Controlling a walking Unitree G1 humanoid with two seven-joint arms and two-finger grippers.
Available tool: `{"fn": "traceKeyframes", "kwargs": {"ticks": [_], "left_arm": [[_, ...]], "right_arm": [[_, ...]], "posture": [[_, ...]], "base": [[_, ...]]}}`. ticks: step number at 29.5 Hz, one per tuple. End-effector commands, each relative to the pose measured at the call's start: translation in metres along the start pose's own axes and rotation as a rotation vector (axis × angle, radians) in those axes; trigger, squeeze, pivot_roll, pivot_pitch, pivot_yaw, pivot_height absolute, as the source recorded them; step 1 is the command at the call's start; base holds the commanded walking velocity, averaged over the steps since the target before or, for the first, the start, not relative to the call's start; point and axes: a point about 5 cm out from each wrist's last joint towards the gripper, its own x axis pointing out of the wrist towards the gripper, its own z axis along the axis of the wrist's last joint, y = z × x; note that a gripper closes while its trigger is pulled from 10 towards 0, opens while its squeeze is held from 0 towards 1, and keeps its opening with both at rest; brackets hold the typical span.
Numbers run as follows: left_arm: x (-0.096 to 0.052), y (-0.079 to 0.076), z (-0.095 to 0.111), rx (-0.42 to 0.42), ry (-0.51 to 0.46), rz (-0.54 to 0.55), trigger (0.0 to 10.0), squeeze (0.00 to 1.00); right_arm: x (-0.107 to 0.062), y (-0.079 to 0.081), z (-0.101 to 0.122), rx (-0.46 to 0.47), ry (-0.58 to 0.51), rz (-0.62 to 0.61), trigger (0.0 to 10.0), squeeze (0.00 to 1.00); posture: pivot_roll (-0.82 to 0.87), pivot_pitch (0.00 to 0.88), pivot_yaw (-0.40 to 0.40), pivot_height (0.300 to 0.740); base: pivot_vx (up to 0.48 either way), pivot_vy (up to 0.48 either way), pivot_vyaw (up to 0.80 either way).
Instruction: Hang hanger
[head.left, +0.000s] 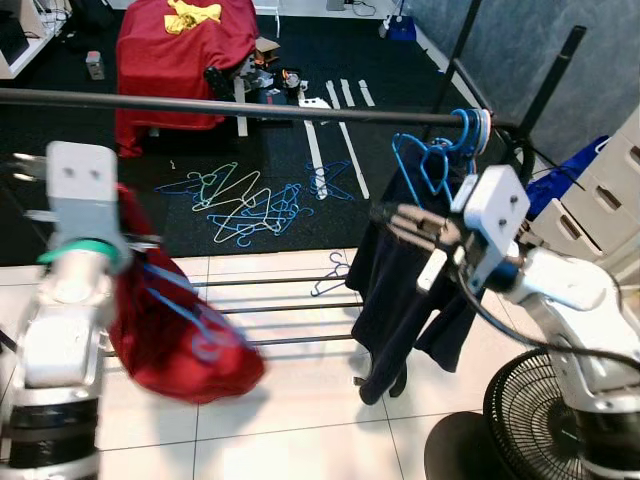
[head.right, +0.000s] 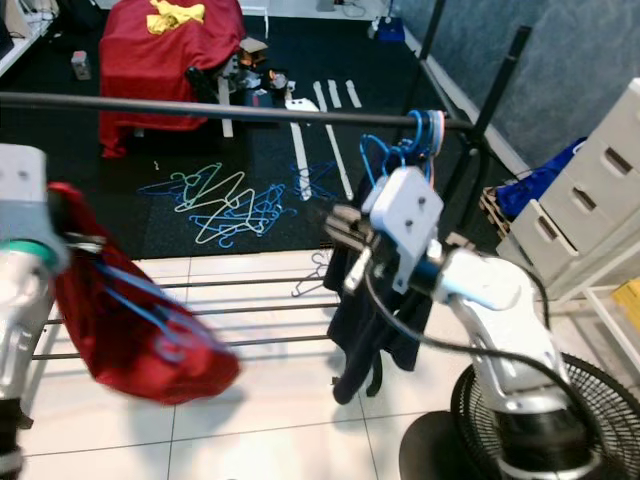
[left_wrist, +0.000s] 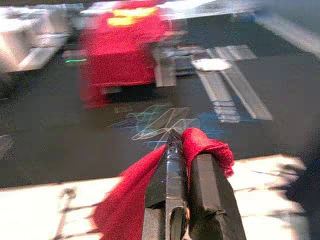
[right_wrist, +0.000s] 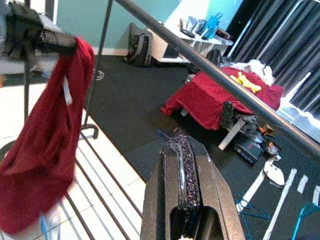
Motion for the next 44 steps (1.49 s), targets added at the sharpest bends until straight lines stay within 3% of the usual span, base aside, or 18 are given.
{"fn": "traceKeyframes", "kwargs": {"ticks": [1, 3, 4, 6, 10, 21, 22, 24, 30, 31, 33, 34, 38, 39, 40, 41, 44], "left_arm": [[-0.008, -0.016, 0.004, -0.078, -0.011, -0.110, 0.0, 0.00], [-0.008, -0.016, 0.004, -0.078, -0.011, -0.110, 0.0, 0.00], [-0.013, -0.030, 0.003, -0.160, 0.002, -0.168, 0.0, 0.00], [-0.014, -0.036, 0.004, -0.205, 0.005, -0.185, 0.0, 0.00], [-0.010, -0.035, 0.010, -0.221, -0.013, -0.150, 0.0, 0.00], [-0.002, -0.031, 0.029, -0.210, -0.096, -0.127, 0.0, 0.00], [-0.003, -0.030, 0.032, -0.165, -0.123, -0.107, 0.0, 0.00], [-0.004, -0.029, 0.035, -0.151, -0.146, -0.095, 0.0, 0.00], [-0.006, -0.029, 0.041, -0.142, -0.182, -0.099, 0.0, 0.00], [-0.010, -0.034, 0.051, -0.183, -0.222, -0.196, 0.0, 0.00], [-0.010, -0.034, 0.051, -0.183, -0.222, -0.196, 0.0, 0.00], [-0.015, -0.039, 0.059, -0.196, -0.252, -0.288, 0.0, 0.00], [-0.018, -0.038, 0.060, -0.183, -0.260, -0.296, 0.0, 0.00], [-0.018, -0.027, 0.049, -0.060, -0.243, -0.191, 8.6, 0.00], [-0.018, -0.027, 0.049, -0.060, -0.243, -0.191, 8.6, 0.00], [-0.021, -0.022, 0.033, 0.014, -0.187, -0.162, 10.0, 0.00], [-0.027, -0.022, 0.018, 0.062, -0.136, -0.192, 10.0, 0.00]], "right_arm": [[0.004, -0.004, -0.003, 0.028, -0.013, -0.058, 10.0, 0.00], [0.004, -0.004, -0.003, 0.028, -0.013, -0.058, 10.0, 0.00], [0.011, -0.003, -0.004, 0.057, -0.035, -0.082, 10.0, 0.00], [0.015, -0.001, -0.004, 0.080, -0.049, -0.098, 10.0, 0.00], [0.018, -0.001, -0.005, 0.100, -0.056, -0.124, 10.0, 0.00], [0.017, -0.011, -0.010, 0.142, -0.073, -0.313, 10.0, 0.00], [0.017, -0.010, -0.015, 0.191, -0.075, -0.394, 10.0, 0.00], [0.016, -0.007, -0.021, 0.231, -0.072, -0.448, 10.0, 0.00], [0.016, -0.004, -0.026, 0.260, -0.065, -0.490, 10.0, 0.00], [0.015, 0.001, -0.033, 0.290, -0.054, -0.522, 10.0, 0.00], [0.015, 0.001, -0.033, 0.290, -0.054, -0.522, 10.0, 0.00], [0.015, 0.005, -0.038, 0.317, -0.048, -0.554, 10.0, 0.00], [0.015, 0.008, -0.042, 0.346, -0.044, -0.596, 10.0, 0.00], [0.015, 0.010, -0.045, 0.354, -0.035, -0.627, 10.0, 0.00], [0.015, 0.010, -0.045, 0.354, -0.035, -0.627, 10.0, 0.00], [0.015, 0.013, -0.048, 0.342, -0.021, -0.640, 10.0, 0.00], [0.015, 0.015, -0.051, 0.331, -0.004, -0.643, 10.0, 0.00]], "posture": [[0.00, 0.057, 0.079, 0.740], [0.00, 0.057, 0.079, 0.740], [0.01, 0.057, 0.077, 0.740], [0.01, 0.058, 0.073, 0.740], [0.01, 0.059, 0.072, 0.740], [0.00, 0.062, 0.074, 0.740], [0.00, 0.064, 0.075, 0.740], [0.00, 0.066, 0.075, 0.740], [0.00, 0.067, 0.075, 0.740], [0.01, 0.068, 0.075, 0.740], [0.01, 0.068, 0.075, 0.740], [0.02, 0.068, 0.075, 0.740], [0.02, 0.065, 0.078, 0.740], [0.02, 0.065, 0.077, 0.740], [0.02, 0.065, 0.077, 0.740], [0.02, 0.064, 0.072, 0.740], [0.02, 0.069, 0.065, 0.740]], "base": [[0.000, 0.000, 0.00], [0.000, 0.000, 0.00], [0.000, 0.000, 0.00], [0.000, 0.000, 0.00], [0.000, 0.000, 0.00], [0.000, 0.000, 0.00], [0.000, 0.000, 0.00], [0.000, 0.000, 0.00], [0.000, 0.000, 0.00], [0.000, 0.000, 0.00], [0.000, 0.000, 0.00], [0.000, 0.000, 0.00], [0.000, 0.000, 0.00], [0.000, 0.000, 0.00], [0.000, 0.000, 0.00], [0.000, 0.000, 0.00], [0.000, 0.000, 0.00]]}}
